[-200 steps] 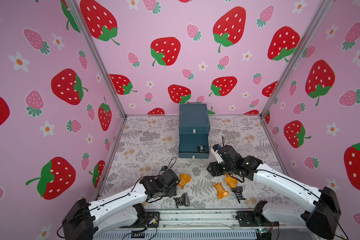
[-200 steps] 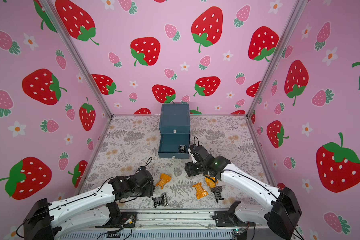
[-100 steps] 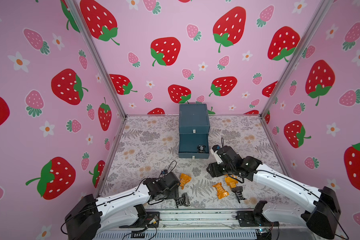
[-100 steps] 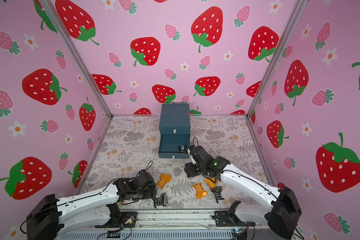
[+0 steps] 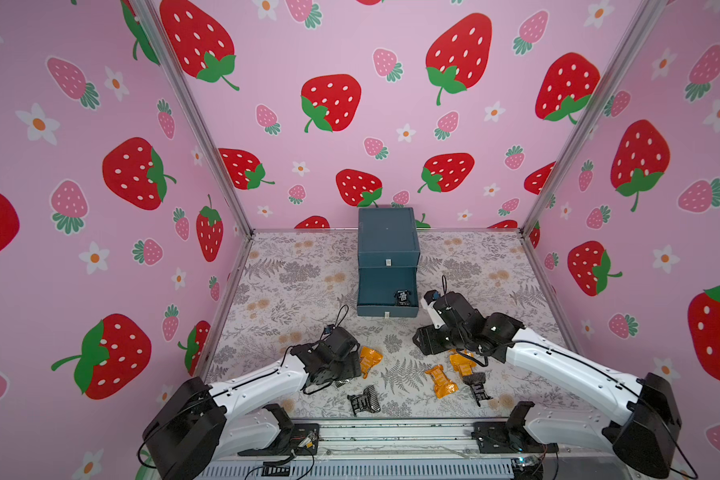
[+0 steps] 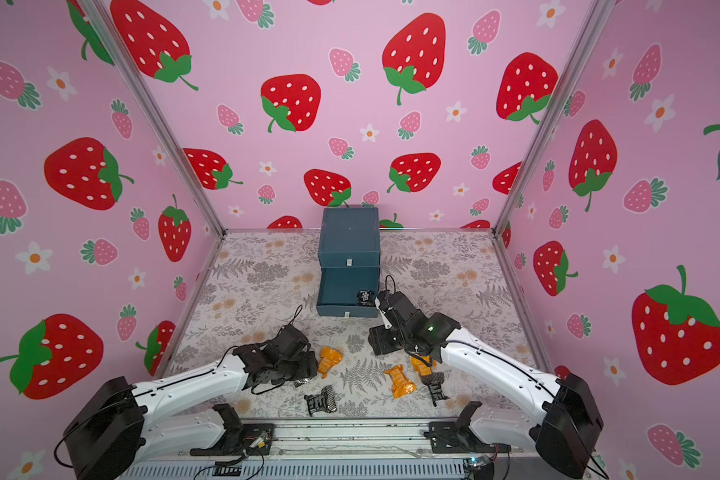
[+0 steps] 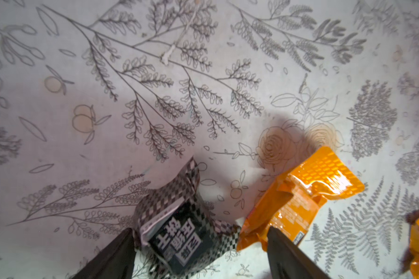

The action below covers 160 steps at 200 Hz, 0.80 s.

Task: Place the cookies into the drawer by color
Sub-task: Pick up the cookie at the center of the board.

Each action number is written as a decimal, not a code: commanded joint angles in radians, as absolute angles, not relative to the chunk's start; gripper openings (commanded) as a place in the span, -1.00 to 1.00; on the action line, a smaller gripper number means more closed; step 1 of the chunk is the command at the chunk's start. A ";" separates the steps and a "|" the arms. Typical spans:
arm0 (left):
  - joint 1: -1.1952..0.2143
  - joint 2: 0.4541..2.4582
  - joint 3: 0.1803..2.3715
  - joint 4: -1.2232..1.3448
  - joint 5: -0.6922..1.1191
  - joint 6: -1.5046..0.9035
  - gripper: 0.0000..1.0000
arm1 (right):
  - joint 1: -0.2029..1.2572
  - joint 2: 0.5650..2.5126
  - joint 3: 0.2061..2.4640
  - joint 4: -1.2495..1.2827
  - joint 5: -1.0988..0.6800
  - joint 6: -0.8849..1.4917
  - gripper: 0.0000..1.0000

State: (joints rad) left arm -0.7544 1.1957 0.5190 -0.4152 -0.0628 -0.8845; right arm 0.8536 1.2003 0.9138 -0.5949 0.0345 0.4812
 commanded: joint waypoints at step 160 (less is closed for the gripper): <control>-0.753 1.382 0.594 -0.510 -0.182 -0.813 -0.24 | 0.873 1.221 0.925 -0.613 0.050 0.468 0.37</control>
